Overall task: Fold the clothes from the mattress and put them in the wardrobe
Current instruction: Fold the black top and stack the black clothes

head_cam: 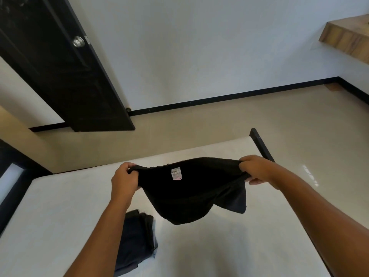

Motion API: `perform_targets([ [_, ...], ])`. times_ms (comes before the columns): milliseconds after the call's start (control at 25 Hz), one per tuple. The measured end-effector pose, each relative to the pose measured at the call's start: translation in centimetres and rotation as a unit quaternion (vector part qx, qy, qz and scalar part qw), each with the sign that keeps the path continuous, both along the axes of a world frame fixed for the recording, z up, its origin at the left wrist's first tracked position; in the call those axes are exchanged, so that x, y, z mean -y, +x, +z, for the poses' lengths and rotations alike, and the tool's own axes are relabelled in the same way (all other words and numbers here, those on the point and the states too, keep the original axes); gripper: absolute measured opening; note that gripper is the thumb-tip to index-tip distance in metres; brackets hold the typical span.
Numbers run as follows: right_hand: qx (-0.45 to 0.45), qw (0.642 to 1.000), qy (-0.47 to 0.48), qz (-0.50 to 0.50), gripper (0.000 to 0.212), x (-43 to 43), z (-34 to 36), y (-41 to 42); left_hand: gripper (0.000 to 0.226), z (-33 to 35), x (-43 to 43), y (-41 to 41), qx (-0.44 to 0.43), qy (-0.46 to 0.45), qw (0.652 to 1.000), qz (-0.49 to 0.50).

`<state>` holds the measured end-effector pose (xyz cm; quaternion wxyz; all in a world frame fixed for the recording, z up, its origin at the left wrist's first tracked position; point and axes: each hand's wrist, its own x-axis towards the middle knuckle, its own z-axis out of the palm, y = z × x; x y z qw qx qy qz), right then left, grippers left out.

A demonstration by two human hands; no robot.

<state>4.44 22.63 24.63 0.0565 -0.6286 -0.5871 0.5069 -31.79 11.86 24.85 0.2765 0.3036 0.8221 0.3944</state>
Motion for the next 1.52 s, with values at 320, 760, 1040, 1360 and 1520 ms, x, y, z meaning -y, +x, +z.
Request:
perform_targets([
  [320, 0.176, 0.954, 0.162, 0.179, 0.028, 0.5, -4.5, 1.7, 0.043, 5.1, -2.5, 8.3, 0.002, 0.003, 0.981, -0.194],
  [760, 0.035, 0.969, 0.186, 0.161, 0.018, 1.6, -7.6, -1.9, 0.033, 6.7, -3.9, 12.2, -0.252, -0.026, 0.934, -0.252],
  [1040, 0.142, 0.913, 0.381, 0.029, 0.026, -2.0, 0.2, 4.0, 0.038, 0.3, 0.2, 3.0, -0.284, -0.165, 0.936, -0.123],
  [1360, -0.137, 0.984, -0.007, -0.113, 0.029, -5.9, 3.9, 7.4, 0.025, 5.0, -1.8, 2.1, 0.112, -0.03, 0.99, -0.081],
  [1520, -0.367, 0.908, -0.098, -0.179, 0.023, -5.9, 5.9, 7.9, 0.019, 5.9, -1.9, 0.5, 0.176, 0.048, 0.98, -0.085],
])
